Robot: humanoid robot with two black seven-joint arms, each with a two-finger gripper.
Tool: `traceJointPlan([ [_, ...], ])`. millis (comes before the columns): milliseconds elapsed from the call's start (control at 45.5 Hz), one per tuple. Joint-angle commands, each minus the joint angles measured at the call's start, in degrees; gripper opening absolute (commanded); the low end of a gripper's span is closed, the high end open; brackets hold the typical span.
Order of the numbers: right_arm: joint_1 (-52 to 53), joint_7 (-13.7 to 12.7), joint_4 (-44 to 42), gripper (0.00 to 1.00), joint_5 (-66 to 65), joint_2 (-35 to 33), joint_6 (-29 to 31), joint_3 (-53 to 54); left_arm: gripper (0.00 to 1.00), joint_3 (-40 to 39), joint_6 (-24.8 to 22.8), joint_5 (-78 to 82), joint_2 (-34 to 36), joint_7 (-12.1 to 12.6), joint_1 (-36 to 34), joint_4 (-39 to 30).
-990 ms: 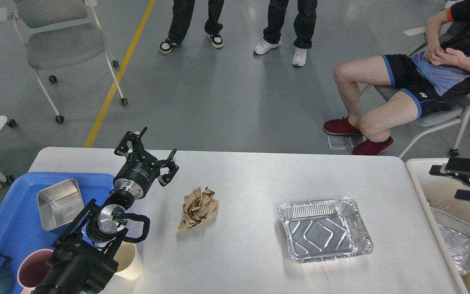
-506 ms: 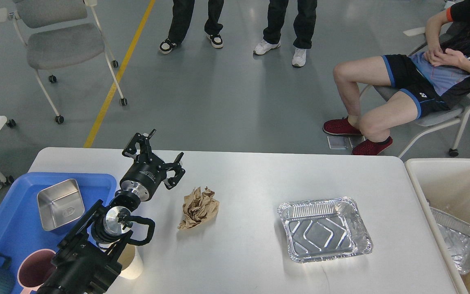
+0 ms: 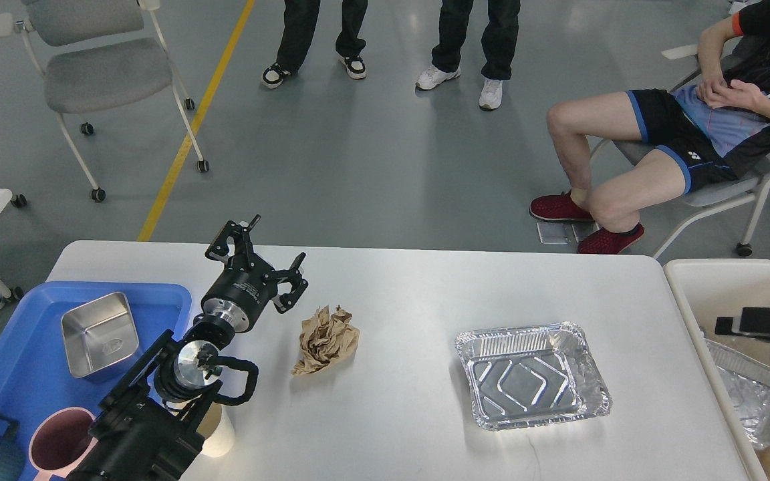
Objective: Tidy desktop
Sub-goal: 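Reach the right gripper to the foil tray's near edge and grasp it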
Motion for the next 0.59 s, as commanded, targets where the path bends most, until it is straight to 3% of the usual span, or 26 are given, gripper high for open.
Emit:
traceJointPlan([
  [0, -1.02, -0.39, -5.24, 1.0, -10.19, 10.61, -1.59, -0.01, 0.97, 0.05, 0.4, -0.01, 0.0, 0.0, -0.11, 0.0],
  [330, -1.37, -0.39, -22.82, 1.0, -18.99, 28.46, -1.85, -0.19, 0.97, 0.49, 0.49, 0.08, 0.09, 0.0, -0.02, 0.0],
  [572, -0.94, -0.39, -25.46, 1.0, -24.97, 35.23, -2.46, -0.19, 0.97, 0.75, 0.66, 0.17, 0.09, 0.0, 0.25, 0.0],
])
